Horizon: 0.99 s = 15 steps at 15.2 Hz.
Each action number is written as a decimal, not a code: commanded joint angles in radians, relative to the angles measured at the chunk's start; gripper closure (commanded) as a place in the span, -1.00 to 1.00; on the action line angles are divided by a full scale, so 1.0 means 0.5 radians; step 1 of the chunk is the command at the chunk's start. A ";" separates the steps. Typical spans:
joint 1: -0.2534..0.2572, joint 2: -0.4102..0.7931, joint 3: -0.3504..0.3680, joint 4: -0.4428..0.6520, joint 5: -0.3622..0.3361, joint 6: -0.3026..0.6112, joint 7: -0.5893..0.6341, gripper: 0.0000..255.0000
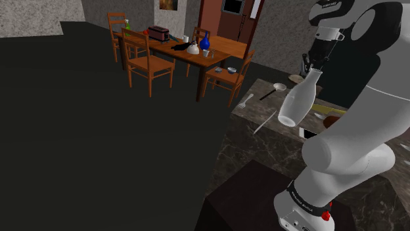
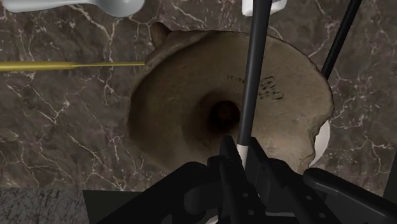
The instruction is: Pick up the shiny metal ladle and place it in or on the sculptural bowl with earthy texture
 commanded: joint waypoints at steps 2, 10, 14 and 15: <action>0.000 -0.002 0.000 -0.078 -0.001 0.077 0.003 1.00; 0.000 -0.002 0.000 -0.078 -0.001 0.077 0.003 -1.00; 0.000 -0.002 0.000 -0.078 -0.001 0.077 0.003 -1.00; 0.000 -0.002 0.000 -0.078 -0.001 0.077 0.003 -1.00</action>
